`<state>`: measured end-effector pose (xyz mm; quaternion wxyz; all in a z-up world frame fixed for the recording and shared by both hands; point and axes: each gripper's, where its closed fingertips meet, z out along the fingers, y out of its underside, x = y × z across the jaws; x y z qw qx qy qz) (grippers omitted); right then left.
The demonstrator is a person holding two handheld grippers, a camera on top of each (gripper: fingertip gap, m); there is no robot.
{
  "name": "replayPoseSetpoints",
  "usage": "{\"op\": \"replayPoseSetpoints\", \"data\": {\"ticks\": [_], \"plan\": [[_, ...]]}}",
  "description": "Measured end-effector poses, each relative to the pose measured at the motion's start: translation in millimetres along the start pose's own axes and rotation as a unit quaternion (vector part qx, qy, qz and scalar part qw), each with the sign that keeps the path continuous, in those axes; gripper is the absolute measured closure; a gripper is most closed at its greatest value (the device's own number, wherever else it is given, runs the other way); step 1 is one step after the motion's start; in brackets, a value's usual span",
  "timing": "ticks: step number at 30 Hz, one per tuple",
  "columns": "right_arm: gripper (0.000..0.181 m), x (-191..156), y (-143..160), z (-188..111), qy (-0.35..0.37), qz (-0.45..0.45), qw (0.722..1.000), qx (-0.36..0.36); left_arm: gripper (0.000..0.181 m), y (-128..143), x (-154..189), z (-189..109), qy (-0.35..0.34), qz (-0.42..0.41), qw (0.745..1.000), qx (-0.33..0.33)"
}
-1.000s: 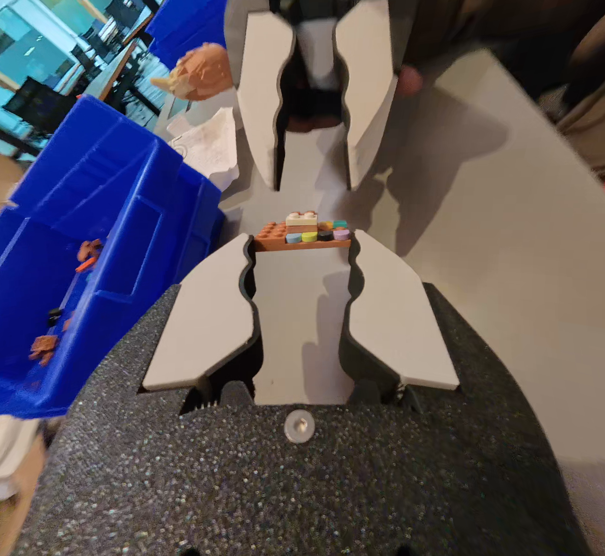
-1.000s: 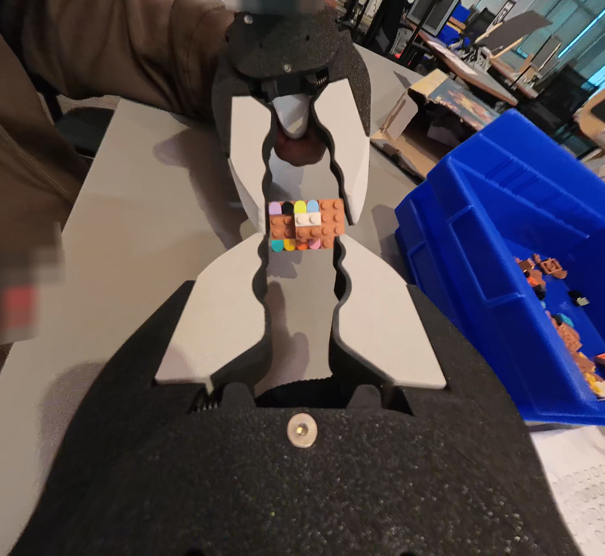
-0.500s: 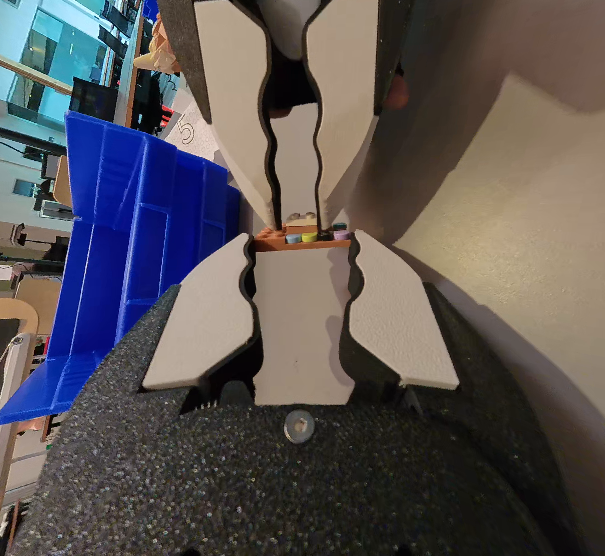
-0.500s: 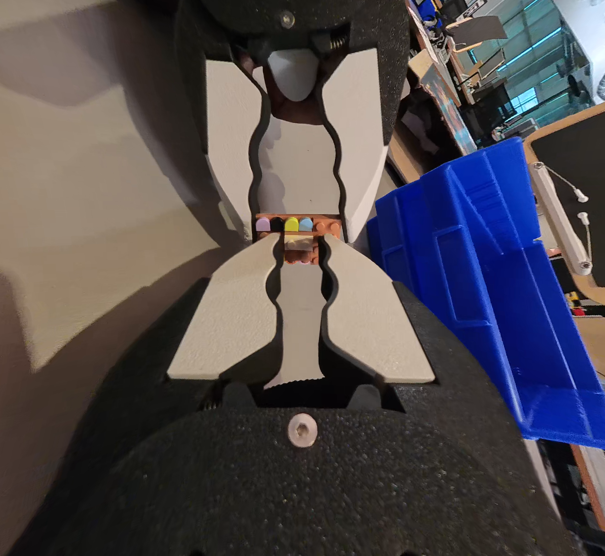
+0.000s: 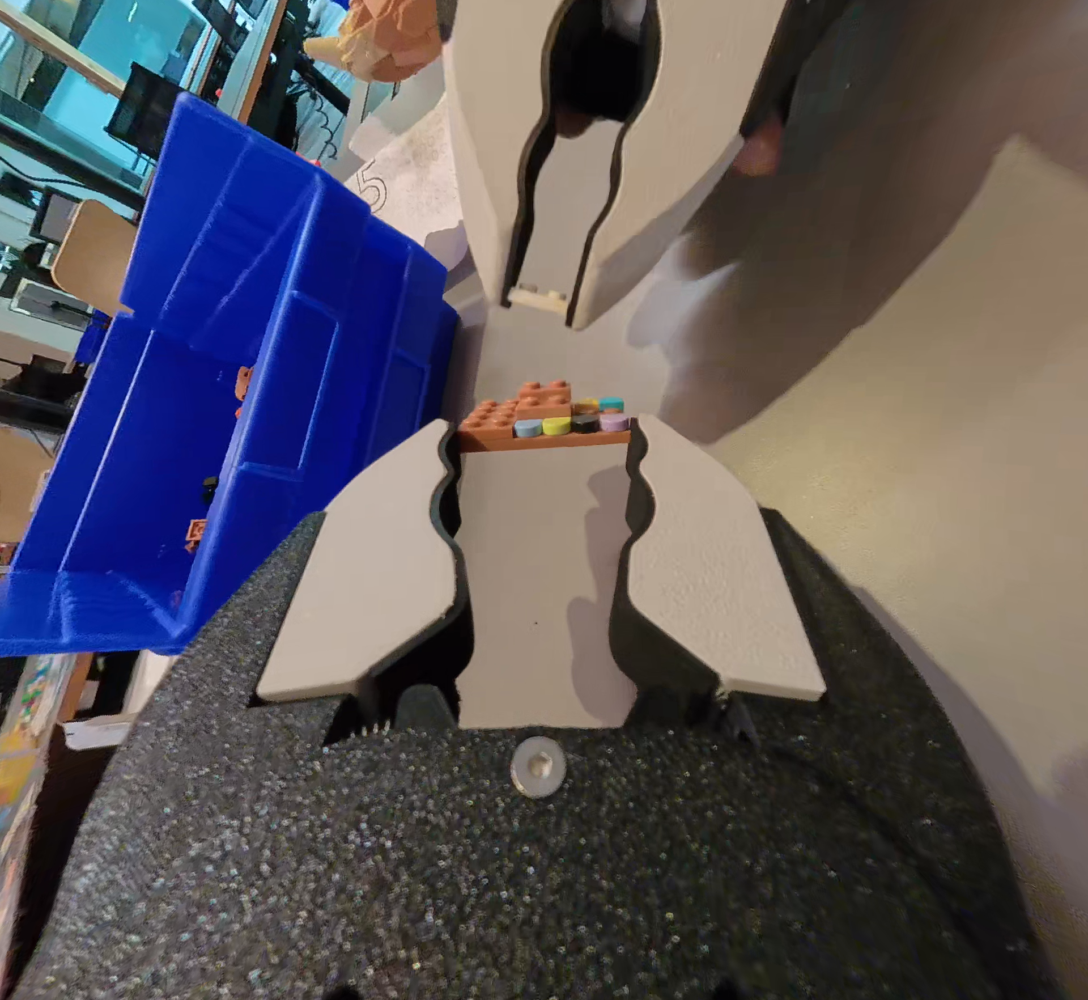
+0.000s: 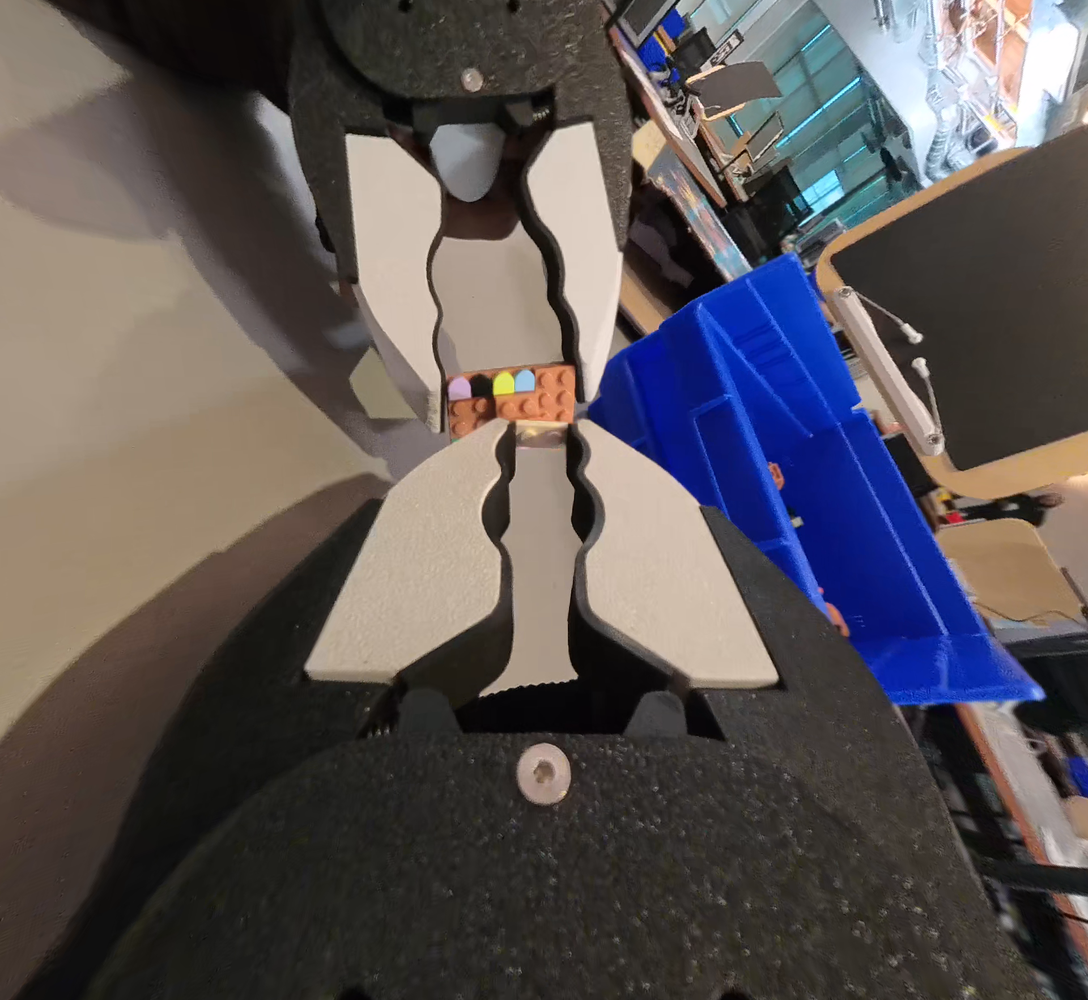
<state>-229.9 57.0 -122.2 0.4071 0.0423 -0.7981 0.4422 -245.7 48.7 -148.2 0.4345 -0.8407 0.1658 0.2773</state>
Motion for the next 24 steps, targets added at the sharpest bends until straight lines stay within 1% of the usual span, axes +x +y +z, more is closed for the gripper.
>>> {"op": "replayPoseSetpoints", "data": {"ticks": [3,6,8,10,12,13,14,15,16,19,21,22,23,24], "plan": [[0.165,7.6,1.3,-3.8,0.010,0.019,1.000,0.010,0.126,-5.7,-0.4,-1.4,0.005,-0.014,1.000,0.025],[0.165,29.9,-0.8,-6.3,0.064,0.010,0.998,0.015,0.126,-11.0,-2.3,-3.0,0.002,-0.020,0.999,0.041],[0.165,56.1,-7.3,-7.6,0.110,0.004,0.994,0.017,0.126,-15.7,-4.5,-4.7,-0.001,-0.028,0.998,0.061],[0.165,91.6,-11.4,-5.2,0.163,-0.005,0.987,-0.001,0.126,-20.0,-8.0,-7.2,-0.003,-0.045,0.996,0.080],[0.163,126.5,-1.6,4.9,0.194,0.011,0.979,-0.056,0.126,-24.3,-13.6,-11.1,-0.010,-0.063,0.993,0.103],[0.153,138.4,6.1,12.2,0.194,0.031,0.977,-0.083,0.126,-26.4,-16.7,-13.7,-0.014,-0.072,0.991,0.116],[0.144,146.1,12.6,19.0,0.190,0.054,0.975,-0.099,0.126,-28.7,-20.4,-16.6,-0.021,-0.080,0.988,0.130],[0.140,148.8,16.8,24.4,0.182,0.079,0.975,-0.103,0.126,-31.0,-24.3,-19.8,-0.028,-0.085,0.985,0.145],[0.139,147.3,18.0,27.7,0.175,0.106,0.975,-0.091,0.126,-32.9,-27.9,-23.1,-0.036,-0.090,0.983,0.159],[0.143,124.4,16.2,27.2,0.131,0.208,0.969,-0.026,0.126,-37.7,-36.6,-31.6,-0.055,-0.096,0.975,0.192],[0.143,108.6,11.9,21.1,0.091,0.254,0.963,0.004,0.126,-40.7,-42.2,-36.2,-0.076,-0.094,0.970,0.212],[0.145,102.6,6.3,16.7,0.069,0.278,0.957,0.032,0.126,-41.9,-45.5,-38.5,-0.089,-0.093,0.967,0.220],[0.147,94.5,-2.4,12.6,0.032,0.310,0.948,0.069,0.126,-43.3,-47.9,-40.8,-0.101,-0.090,0.964,0.228],[0.150,84.5,-13.0,8.3,-0.018,0.345,0.932,0.110,0.126,-44.8,-49.9,-43.2,-0.113,-0.084,0.962,0.234]]}}
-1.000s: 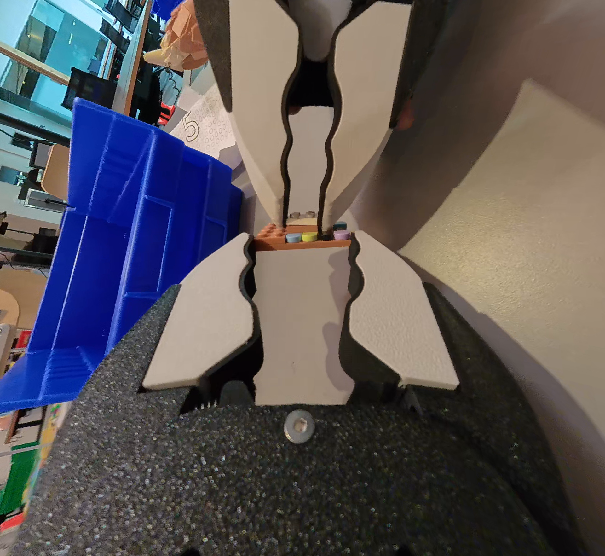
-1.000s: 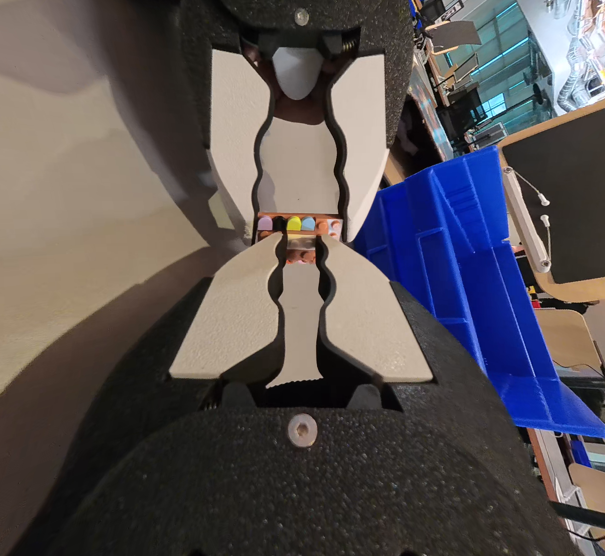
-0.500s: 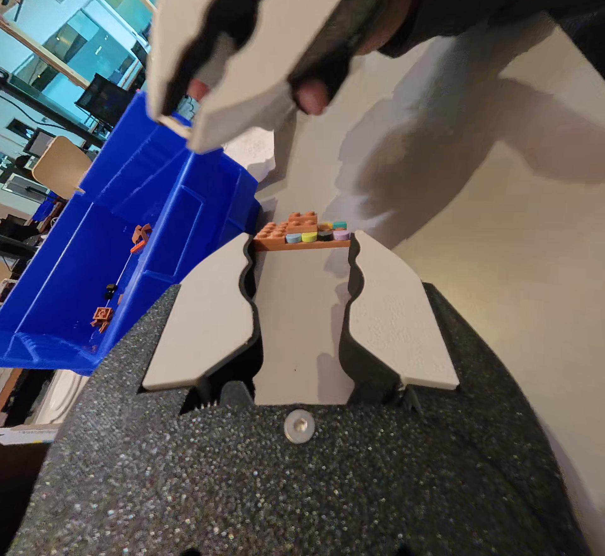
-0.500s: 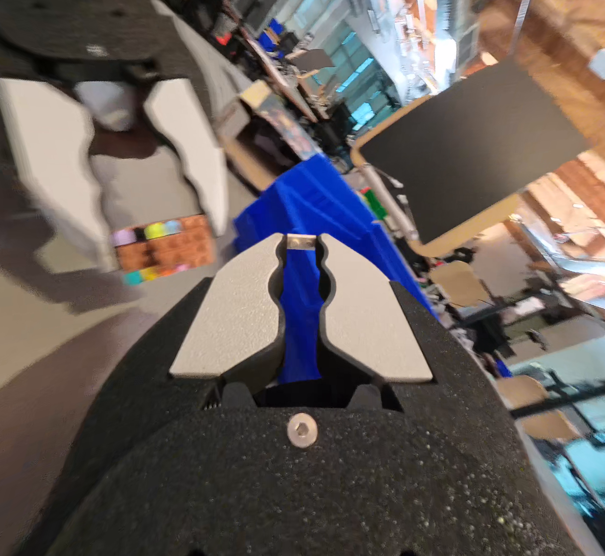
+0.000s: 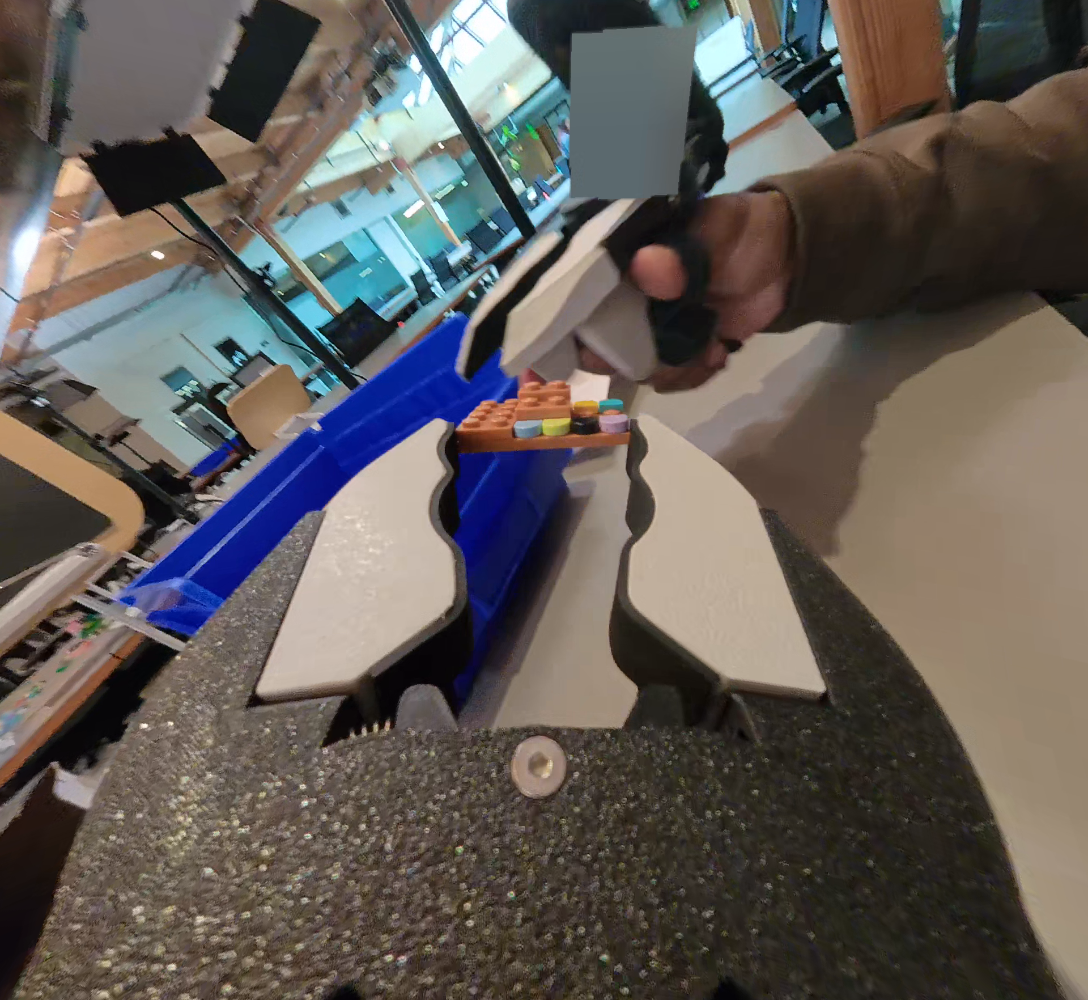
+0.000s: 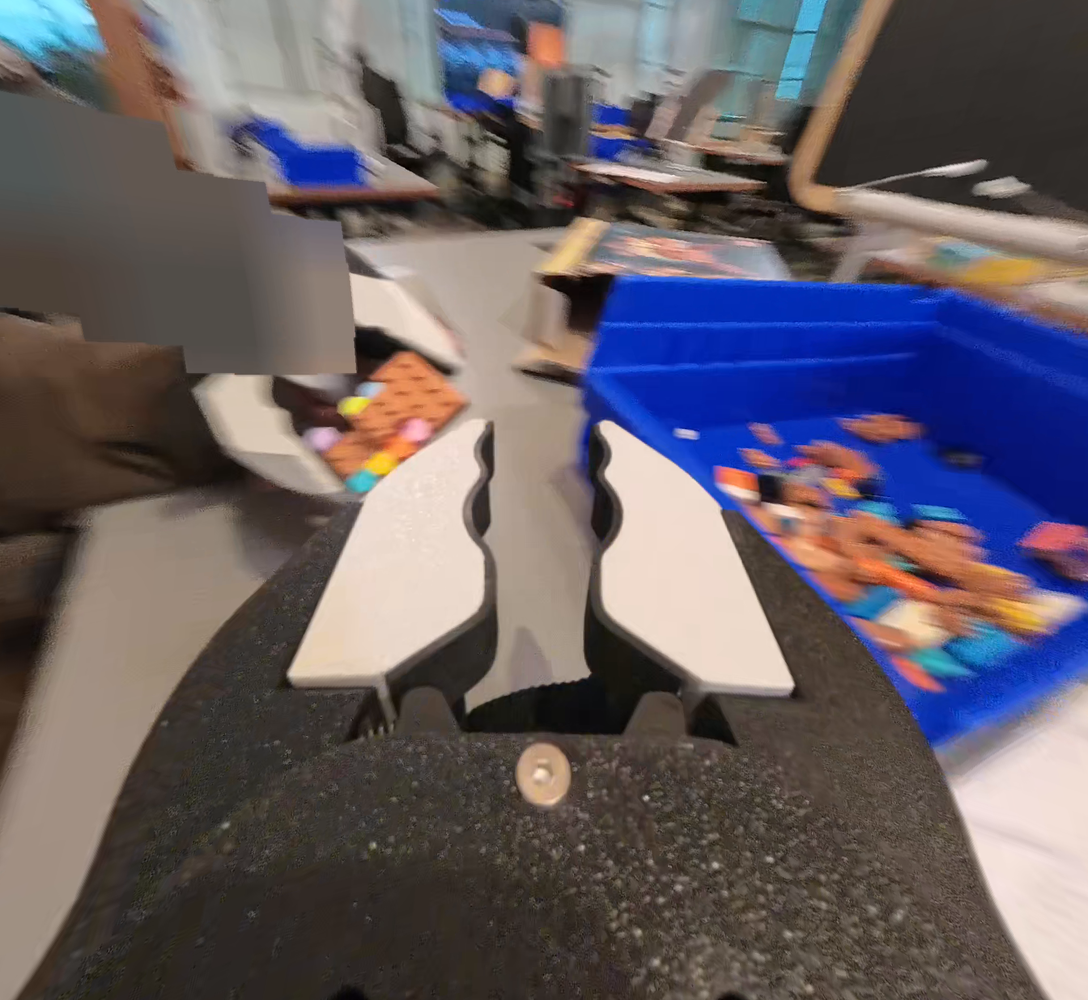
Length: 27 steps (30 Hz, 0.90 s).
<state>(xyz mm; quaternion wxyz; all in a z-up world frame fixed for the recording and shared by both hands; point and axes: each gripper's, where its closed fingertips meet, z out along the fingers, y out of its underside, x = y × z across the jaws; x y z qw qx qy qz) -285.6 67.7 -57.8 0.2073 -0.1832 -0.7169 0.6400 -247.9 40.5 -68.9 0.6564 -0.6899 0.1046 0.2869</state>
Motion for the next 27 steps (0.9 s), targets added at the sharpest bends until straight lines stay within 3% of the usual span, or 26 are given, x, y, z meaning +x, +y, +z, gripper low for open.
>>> {"op": "replayPoseSetpoints", "data": {"ticks": [3,10,20,27], "plan": [[0.150,-34.0,-7.7,-6.0,-0.143,0.109,0.983,0.043,0.126,-10.2,-3.7,-2.9,-0.028,0.029,0.999,0.029],[0.150,-67.7,0.5,-5.6,-0.260,0.154,0.953,0.026,0.126,-17.5,0.8,-3.1,-0.047,0.088,0.994,0.045],[0.175,-68.9,5.8,-2.3,-0.241,0.103,0.965,0.026,0.129,-14.5,3.2,-1.3,-0.038,0.078,0.995,0.041],[0.175,-60.8,3.2,-2.7,-0.201,0.054,0.977,0.036,0.129,-18.7,0.2,-3.5,-0.010,-0.013,0.998,0.064]]}}
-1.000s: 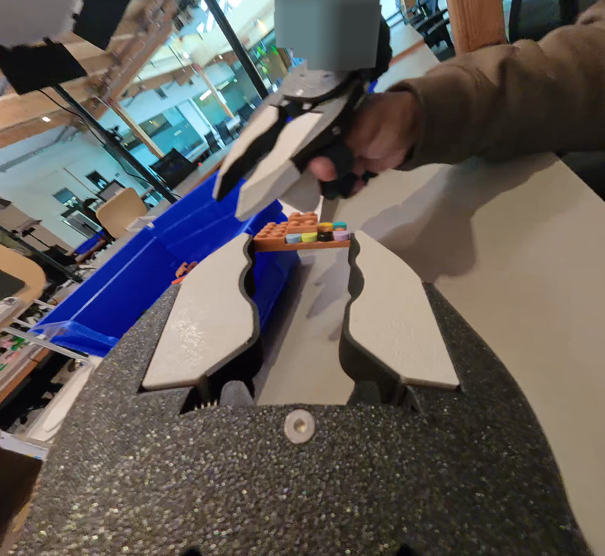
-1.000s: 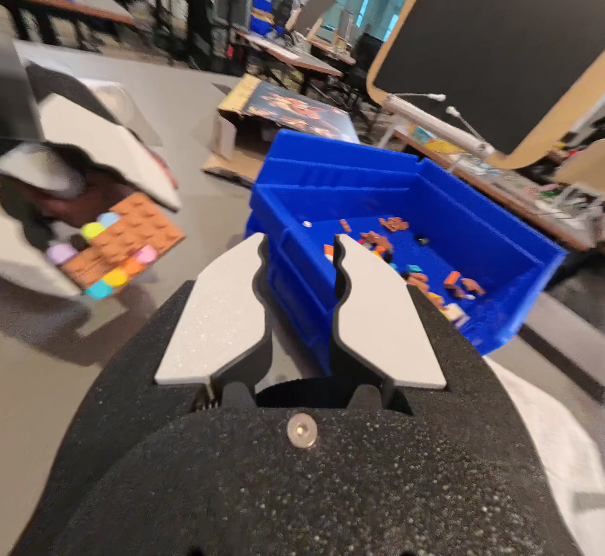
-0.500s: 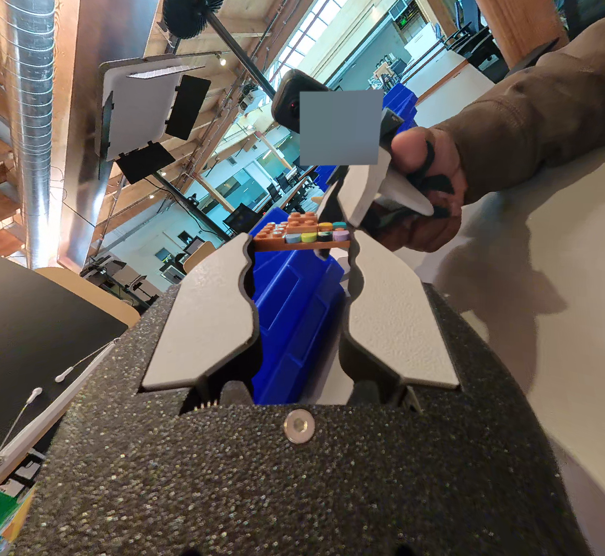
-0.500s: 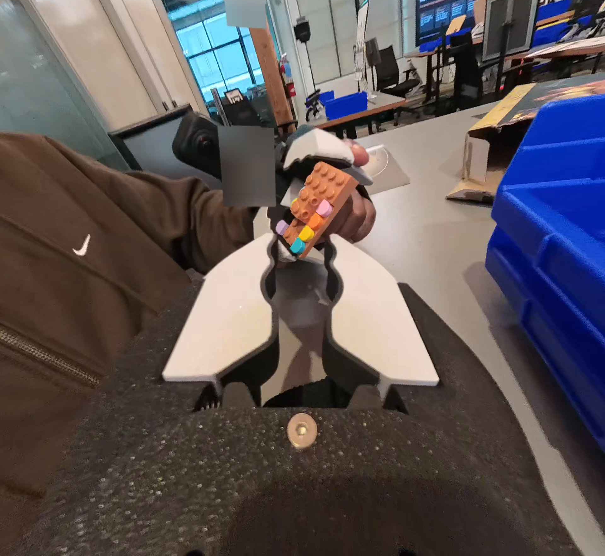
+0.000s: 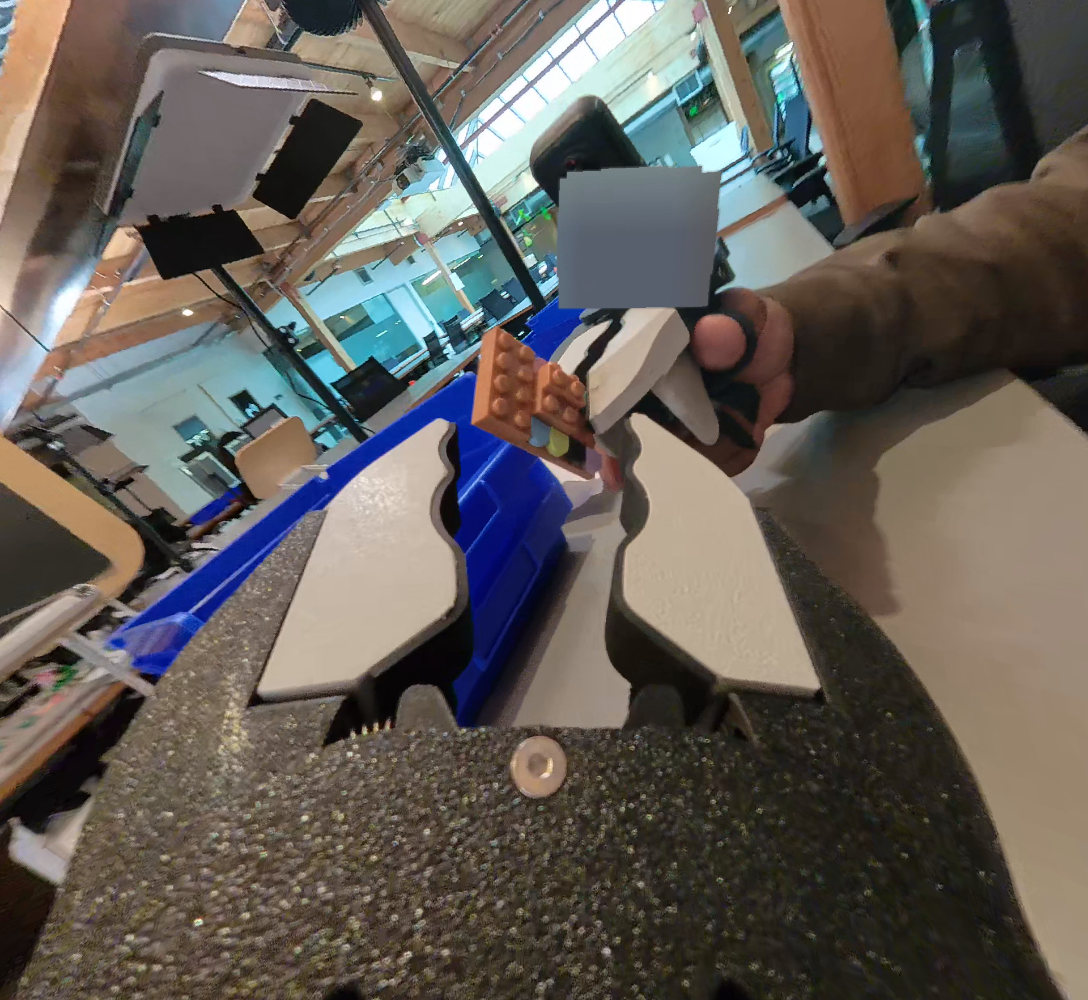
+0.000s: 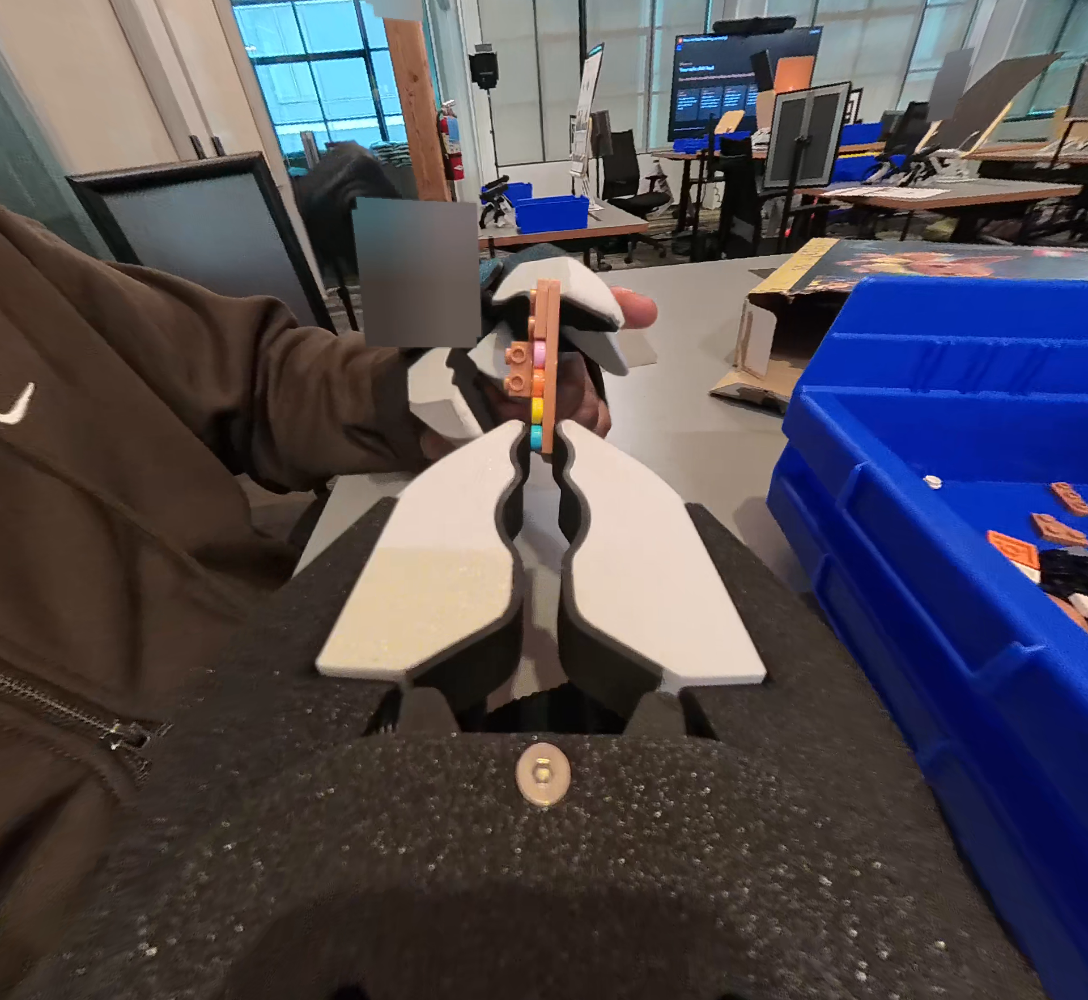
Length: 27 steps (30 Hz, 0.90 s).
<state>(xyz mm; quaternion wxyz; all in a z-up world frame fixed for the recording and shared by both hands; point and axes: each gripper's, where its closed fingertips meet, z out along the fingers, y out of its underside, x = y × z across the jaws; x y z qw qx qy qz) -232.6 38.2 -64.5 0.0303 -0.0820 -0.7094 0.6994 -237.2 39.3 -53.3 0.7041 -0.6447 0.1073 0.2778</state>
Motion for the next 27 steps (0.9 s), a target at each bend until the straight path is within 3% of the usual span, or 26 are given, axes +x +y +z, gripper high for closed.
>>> {"op": "replayPoseSetpoints", "data": {"ticks": [4,12,19,27], "plan": [[0.175,0.0,4.7,2.1,0.007,-0.019,1.000,-0.015,0.129,-0.2,-3.8,-1.4,0.010,-0.047,0.999,0.006],[0.175,-1.6,22.2,6.2,0.027,-0.103,0.991,-0.079,0.151,11.1,16.3,1.8,0.060,-0.032,0.997,-0.036],[0.174,5.3,17.6,3.0,0.052,-0.122,0.988,-0.074,0.160,16.8,17.0,1.9,0.077,-0.082,0.992,-0.062],[0.171,10.8,9.8,1.4,0.092,-0.174,0.979,-0.060,0.165,13.4,16.2,2.2,0.094,-0.166,0.981,-0.038]]}}
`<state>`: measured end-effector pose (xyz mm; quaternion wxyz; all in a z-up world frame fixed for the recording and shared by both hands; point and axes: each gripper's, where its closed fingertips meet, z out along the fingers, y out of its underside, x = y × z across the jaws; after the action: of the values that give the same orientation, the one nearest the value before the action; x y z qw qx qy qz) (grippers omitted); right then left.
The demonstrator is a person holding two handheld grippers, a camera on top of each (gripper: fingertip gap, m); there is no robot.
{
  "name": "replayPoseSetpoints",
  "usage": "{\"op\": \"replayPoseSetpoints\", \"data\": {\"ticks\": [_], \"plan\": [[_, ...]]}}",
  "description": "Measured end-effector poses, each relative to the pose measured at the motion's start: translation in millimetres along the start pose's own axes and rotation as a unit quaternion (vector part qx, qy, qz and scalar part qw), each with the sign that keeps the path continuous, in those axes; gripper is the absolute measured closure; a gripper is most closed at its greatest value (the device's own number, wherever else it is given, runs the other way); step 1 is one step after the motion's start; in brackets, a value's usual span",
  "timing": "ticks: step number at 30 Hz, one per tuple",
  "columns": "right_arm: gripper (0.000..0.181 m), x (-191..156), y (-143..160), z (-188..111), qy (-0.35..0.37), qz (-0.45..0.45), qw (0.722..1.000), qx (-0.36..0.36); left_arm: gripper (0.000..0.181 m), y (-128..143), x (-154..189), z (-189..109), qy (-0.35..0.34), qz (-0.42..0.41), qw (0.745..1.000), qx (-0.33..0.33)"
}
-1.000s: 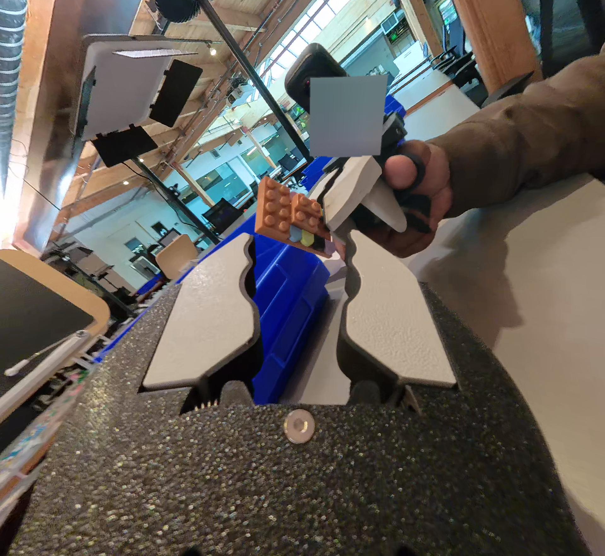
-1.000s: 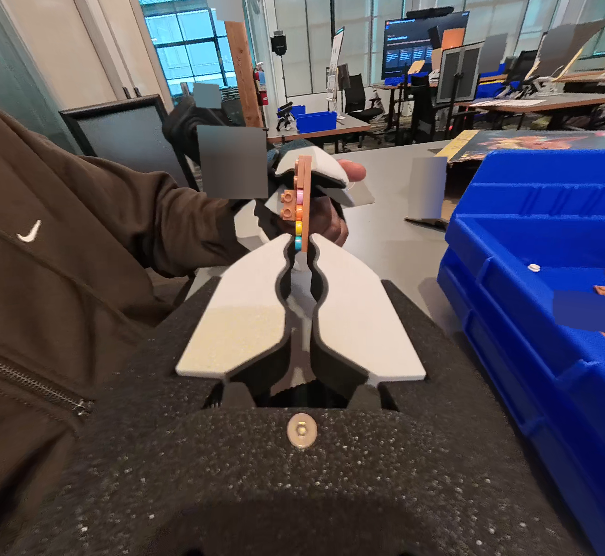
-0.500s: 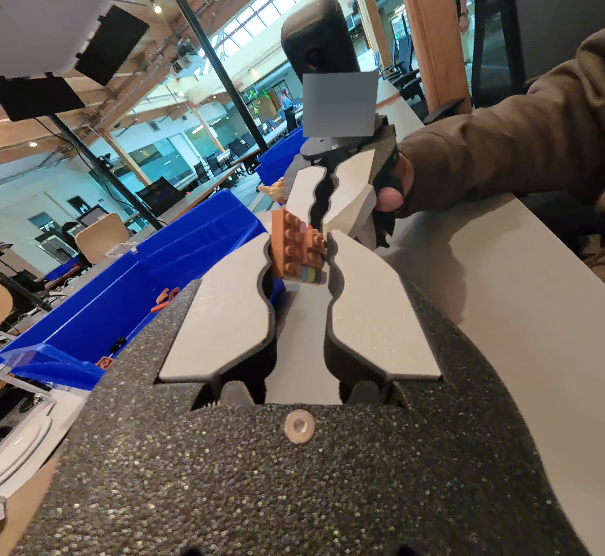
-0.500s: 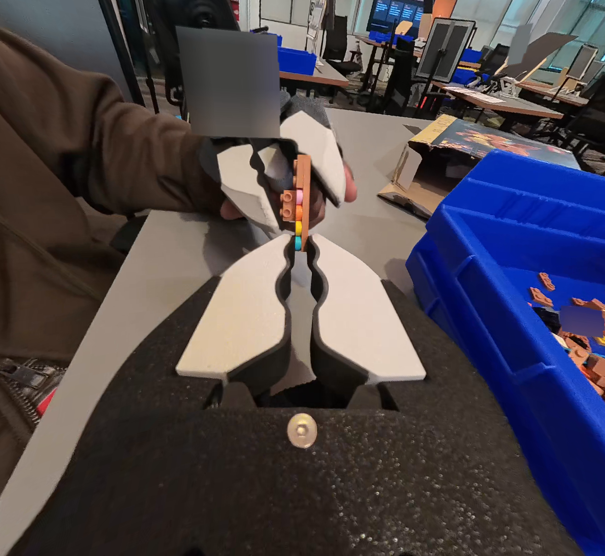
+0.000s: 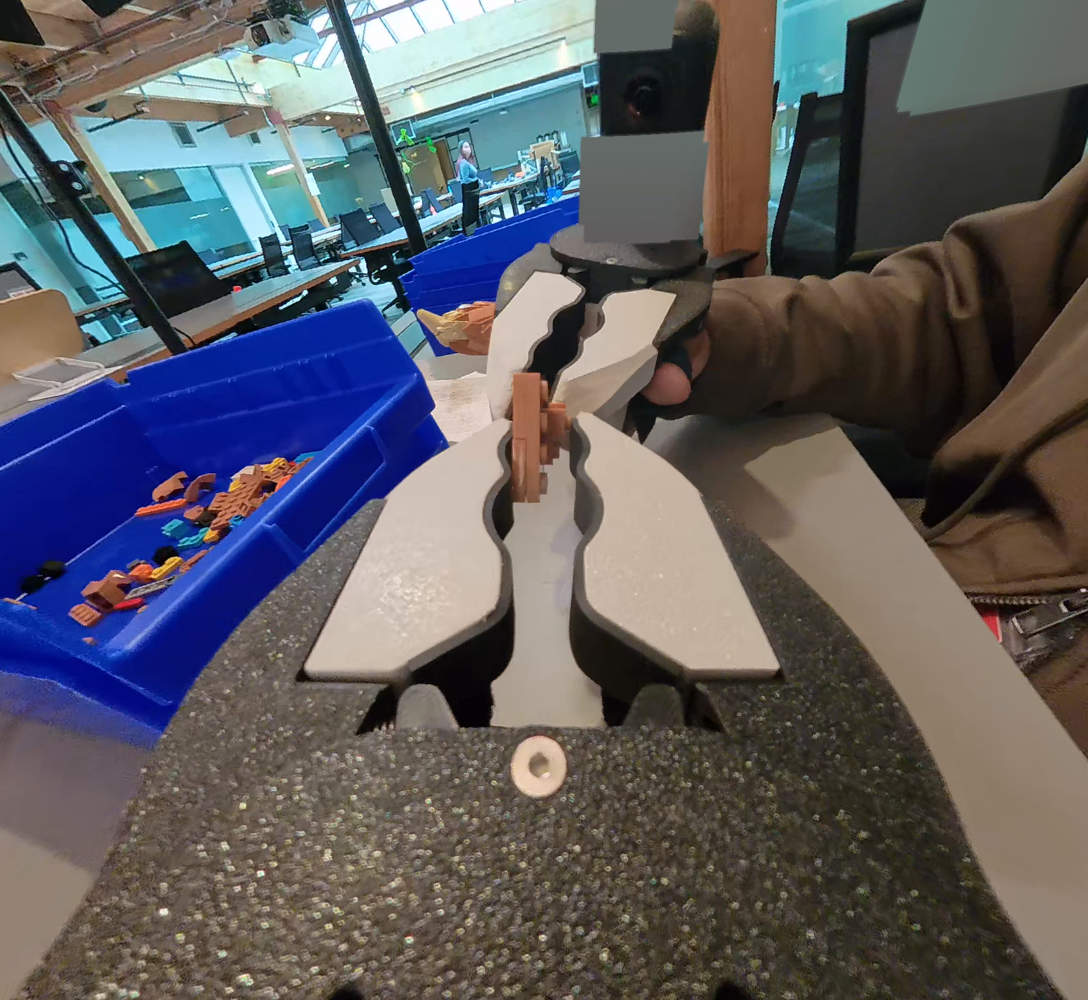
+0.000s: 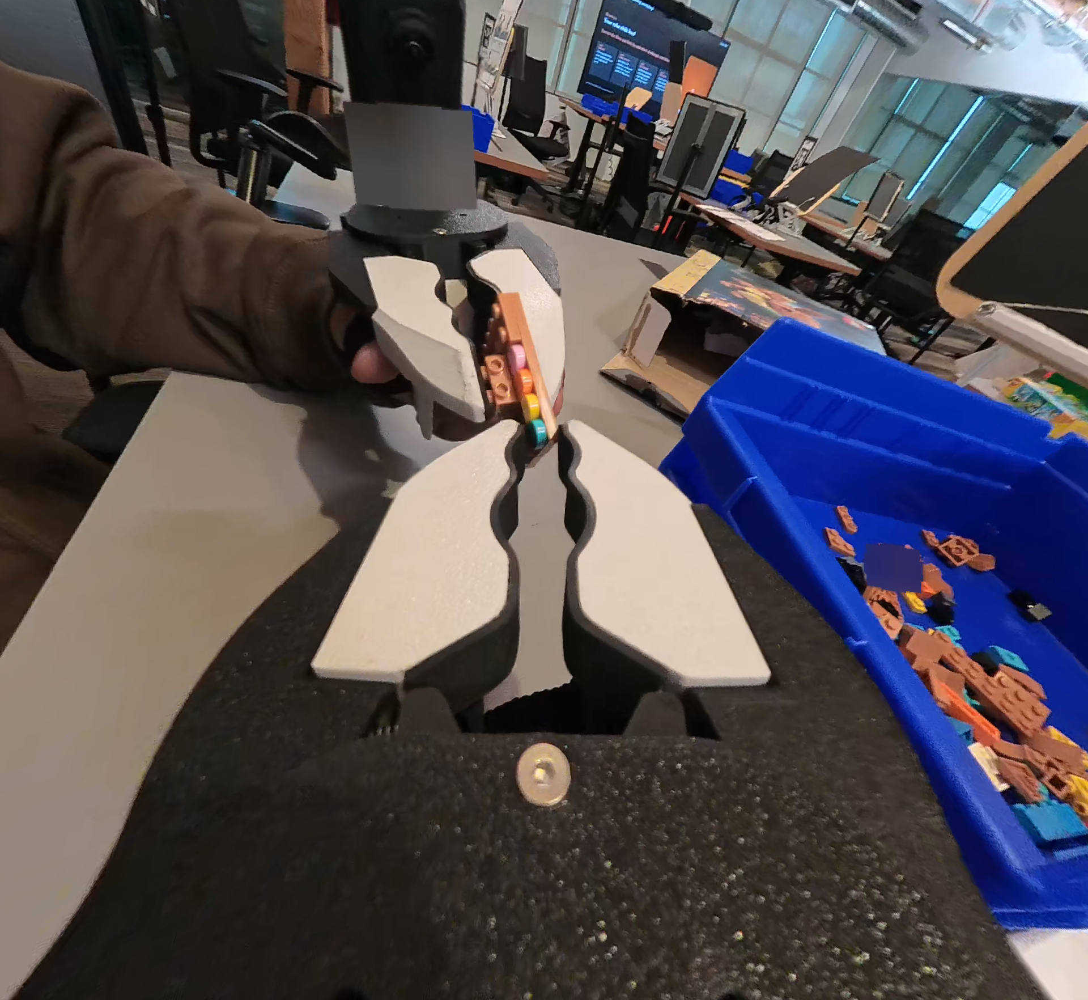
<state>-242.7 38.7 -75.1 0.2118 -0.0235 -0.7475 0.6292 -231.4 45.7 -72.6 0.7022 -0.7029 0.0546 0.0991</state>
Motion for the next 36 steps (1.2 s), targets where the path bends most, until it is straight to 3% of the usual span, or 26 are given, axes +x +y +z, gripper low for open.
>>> {"op": "replayPoseSetpoints", "data": {"ticks": [7,16,26,36], "plan": [[0.169,2.5,-5.7,-2.0,0.013,-0.008,1.000,0.019,0.166,-9.2,-1.7,-0.7,0.021,-0.090,0.995,0.047],[0.167,6.2,-11.5,-4.4,0.006,0.040,0.998,0.046,0.166,-16.5,-6.4,-0.8,0.060,-0.234,0.964,0.113],[0.163,12.8,-20.3,-10.8,-0.041,0.171,0.979,0.101,0.166,-33.1,-11.8,-8.2,0.079,-0.295,0.935,0.180],[0.160,-1.2,-15.9,-0.3,-0.055,0.146,0.984,0.081,0.166,-33.1,-11.1,-3.7,0.066,-0.290,0.937,0.182]]}}
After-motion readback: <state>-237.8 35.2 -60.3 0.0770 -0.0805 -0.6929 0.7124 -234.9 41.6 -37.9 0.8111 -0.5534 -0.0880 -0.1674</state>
